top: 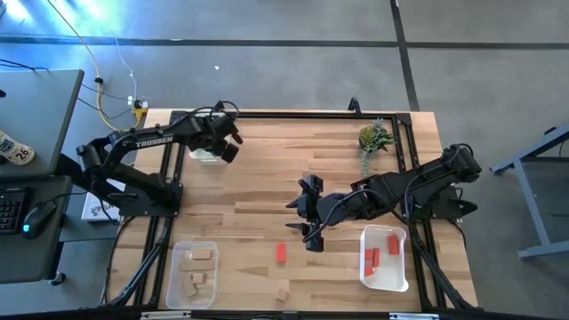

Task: Sort & place blocks by color
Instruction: Put the green block into the top white bin, then put the orange block into the bottom white bin

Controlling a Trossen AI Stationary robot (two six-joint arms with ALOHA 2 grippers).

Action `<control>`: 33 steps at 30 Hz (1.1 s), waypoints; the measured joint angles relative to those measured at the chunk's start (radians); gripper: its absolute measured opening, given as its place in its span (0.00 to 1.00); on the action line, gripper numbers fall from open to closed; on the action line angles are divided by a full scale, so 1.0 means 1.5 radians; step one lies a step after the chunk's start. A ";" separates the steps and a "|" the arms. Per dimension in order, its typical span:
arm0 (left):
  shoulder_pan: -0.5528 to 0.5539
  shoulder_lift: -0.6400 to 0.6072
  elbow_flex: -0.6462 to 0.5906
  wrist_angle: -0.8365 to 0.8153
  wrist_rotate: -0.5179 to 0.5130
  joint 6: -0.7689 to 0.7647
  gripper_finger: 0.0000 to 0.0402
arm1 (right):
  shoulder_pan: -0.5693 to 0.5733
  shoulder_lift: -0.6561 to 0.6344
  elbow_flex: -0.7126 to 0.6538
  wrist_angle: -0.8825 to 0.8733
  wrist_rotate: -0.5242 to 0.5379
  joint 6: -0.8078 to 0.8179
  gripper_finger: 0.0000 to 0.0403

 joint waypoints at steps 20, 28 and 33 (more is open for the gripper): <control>0.020 0.000 0.000 -0.024 0.086 0.022 0.50 | 0.006 0.000 -0.002 -0.004 -0.062 0.060 0.52; -0.023 -0.025 0.000 -0.022 0.085 0.016 0.50 | 0.037 0.000 -0.002 0.001 -0.060 0.057 0.52; -0.071 -0.073 0.000 -0.018 0.094 -0.010 0.50 | 0.052 0.000 -0.002 0.001 -0.061 0.033 0.52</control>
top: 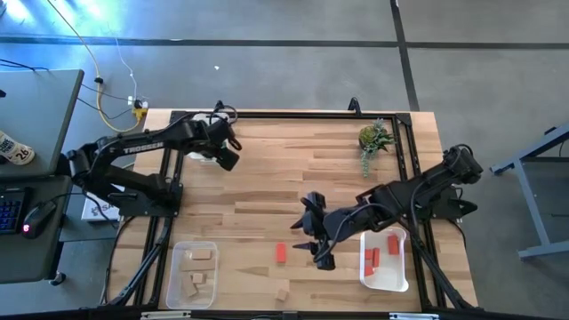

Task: Sort & place blocks by color
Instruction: Put the orange block into the bottom white bin

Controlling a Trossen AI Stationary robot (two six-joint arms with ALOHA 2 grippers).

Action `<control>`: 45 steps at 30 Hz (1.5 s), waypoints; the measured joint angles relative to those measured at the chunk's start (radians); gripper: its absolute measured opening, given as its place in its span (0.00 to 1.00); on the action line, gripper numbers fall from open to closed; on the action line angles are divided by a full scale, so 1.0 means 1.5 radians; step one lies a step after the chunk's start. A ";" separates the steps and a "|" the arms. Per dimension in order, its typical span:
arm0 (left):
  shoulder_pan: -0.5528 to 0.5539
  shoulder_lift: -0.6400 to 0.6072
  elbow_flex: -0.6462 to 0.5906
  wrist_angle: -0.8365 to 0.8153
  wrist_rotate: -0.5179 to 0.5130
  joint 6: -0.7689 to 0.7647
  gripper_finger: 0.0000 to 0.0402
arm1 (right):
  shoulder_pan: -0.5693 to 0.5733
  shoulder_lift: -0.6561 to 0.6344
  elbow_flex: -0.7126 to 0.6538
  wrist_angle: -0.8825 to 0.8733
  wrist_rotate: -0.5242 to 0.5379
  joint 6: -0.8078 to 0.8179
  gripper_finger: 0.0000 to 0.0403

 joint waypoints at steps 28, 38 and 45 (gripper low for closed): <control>-0.452 -0.075 0.000 0.017 0.066 -0.293 0.50 | 0.039 0.119 -0.001 0.099 -0.122 -0.194 0.58; -0.539 -0.075 0.000 0.017 0.064 -0.394 0.50 | 0.050 0.189 -0.001 0.136 -0.148 -0.312 0.58; -0.578 -0.074 0.000 0.018 0.058 -0.439 0.50 | 0.050 0.236 -0.001 0.155 -0.172 -0.330 0.58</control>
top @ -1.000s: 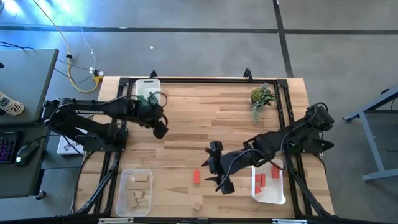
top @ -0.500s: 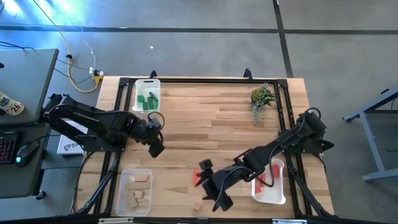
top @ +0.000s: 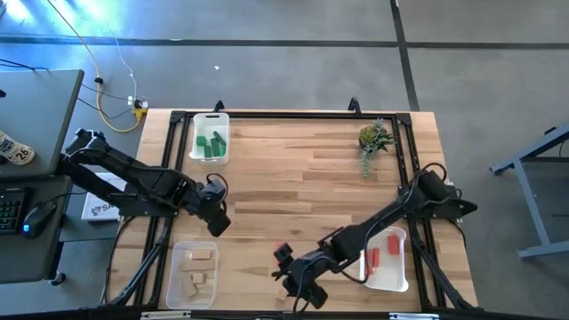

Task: Sort & place blocks by color
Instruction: Put the orange block into the bottom white bin

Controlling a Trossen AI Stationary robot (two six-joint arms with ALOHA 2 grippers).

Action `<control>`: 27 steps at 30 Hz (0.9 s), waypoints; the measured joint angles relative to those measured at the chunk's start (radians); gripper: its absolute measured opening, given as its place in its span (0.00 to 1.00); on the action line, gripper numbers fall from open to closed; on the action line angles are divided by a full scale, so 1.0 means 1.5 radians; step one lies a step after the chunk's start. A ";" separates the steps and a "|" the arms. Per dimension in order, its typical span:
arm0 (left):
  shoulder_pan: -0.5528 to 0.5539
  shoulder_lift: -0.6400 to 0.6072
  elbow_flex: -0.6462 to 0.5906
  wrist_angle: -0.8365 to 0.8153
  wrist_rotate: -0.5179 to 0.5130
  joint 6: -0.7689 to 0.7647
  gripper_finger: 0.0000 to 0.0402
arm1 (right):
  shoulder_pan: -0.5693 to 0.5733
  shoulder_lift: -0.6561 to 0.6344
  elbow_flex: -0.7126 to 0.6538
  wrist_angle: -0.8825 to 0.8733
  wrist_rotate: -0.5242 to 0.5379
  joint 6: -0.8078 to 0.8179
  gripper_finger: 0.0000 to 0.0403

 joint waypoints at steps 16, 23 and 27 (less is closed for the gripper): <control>-0.048 0.000 0.000 0.003 -0.032 -0.024 0.50 | -0.062 0.083 0.000 -0.044 0.033 -0.171 0.58; -0.050 0.000 0.000 0.003 -0.040 -0.024 0.50 | -0.100 0.104 0.000 -0.082 0.021 -0.255 0.58; -0.050 0.000 0.000 0.002 -0.046 -0.024 0.50 | -0.111 0.119 0.000 -0.090 0.009 -0.290 0.58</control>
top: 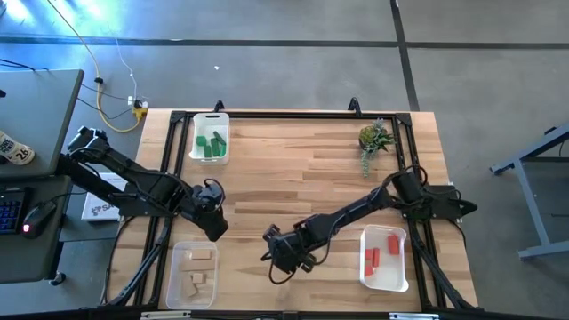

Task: Sort & place blocks by color
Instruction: Put the orange block into the bottom white bin

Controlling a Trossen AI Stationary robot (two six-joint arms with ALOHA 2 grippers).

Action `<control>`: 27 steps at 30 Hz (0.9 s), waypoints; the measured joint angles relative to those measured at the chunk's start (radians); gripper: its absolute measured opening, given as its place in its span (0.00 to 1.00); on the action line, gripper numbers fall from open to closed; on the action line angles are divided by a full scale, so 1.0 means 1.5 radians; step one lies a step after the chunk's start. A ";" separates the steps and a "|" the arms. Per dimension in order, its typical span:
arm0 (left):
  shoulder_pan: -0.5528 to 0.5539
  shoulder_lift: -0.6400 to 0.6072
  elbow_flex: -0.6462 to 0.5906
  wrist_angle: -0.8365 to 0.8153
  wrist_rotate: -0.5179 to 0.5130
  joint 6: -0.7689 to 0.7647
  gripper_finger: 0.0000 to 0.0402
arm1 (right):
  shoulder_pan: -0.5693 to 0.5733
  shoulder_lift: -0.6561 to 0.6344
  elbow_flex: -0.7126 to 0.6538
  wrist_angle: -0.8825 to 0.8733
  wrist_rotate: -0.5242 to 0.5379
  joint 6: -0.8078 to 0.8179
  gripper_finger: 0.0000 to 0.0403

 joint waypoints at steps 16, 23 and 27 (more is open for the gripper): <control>0.000 0.000 0.000 -0.001 -0.024 0.000 0.50 | -0.006 0.038 0.001 -0.007 0.004 -0.134 0.58; 0.000 0.000 0.000 0.000 -0.025 0.000 0.50 | -0.023 0.044 0.003 -0.004 -0.041 -0.107 0.58; 0.000 0.000 0.000 0.000 -0.033 0.000 0.50 | -0.036 0.046 0.002 -0.004 -0.079 -0.062 0.56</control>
